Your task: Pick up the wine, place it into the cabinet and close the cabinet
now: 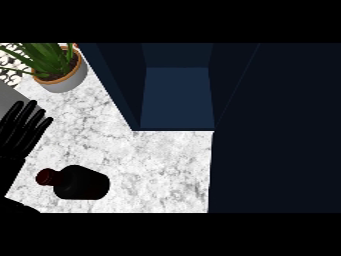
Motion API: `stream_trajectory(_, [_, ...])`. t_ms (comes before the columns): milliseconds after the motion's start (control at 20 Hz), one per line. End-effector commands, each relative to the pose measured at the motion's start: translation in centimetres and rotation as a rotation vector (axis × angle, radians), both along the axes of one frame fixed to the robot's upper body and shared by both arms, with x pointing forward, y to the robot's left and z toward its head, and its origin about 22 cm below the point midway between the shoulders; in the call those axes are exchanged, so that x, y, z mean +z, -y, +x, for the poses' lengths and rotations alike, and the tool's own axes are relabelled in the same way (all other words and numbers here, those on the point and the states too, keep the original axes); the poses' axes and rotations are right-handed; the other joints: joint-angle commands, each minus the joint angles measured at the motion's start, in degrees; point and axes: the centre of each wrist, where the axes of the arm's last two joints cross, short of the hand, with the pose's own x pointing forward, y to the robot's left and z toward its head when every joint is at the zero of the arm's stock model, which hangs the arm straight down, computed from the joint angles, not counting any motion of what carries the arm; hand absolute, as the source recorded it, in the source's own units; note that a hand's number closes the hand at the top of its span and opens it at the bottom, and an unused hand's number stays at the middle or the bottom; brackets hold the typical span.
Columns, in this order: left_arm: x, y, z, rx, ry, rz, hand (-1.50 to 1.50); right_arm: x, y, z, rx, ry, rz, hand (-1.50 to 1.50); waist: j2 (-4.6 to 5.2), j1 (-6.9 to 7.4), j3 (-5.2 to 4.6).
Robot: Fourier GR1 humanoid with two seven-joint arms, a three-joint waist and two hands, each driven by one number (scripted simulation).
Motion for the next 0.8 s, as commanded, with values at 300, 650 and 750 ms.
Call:
stream_trajectory(300, [-4.5, -4.7, -2.3, 0.017, -0.049, 0.03, -1.5, 0.8, -1.2, -1.3, 0.0, -0.013, 0.009, -1.5, -0.04, 0.08, -0.01])
stream_trajectory(650, [-7.3, -3.0, 0.9, 0.025, -0.071, 0.066, -1.5, -0.8, -1.7, -1.0, 0.021, -0.01, 0.0, -1.5, 0.0, -0.2, 0.01])
stream_trajectory(750, [-9.3, -4.3, 0.6, 0.002, -0.074, 0.074, -1.5, 1.6, -0.8, -0.1, 0.019, -0.012, -0.003, -1.5, 0.05, -0.09, -0.01])
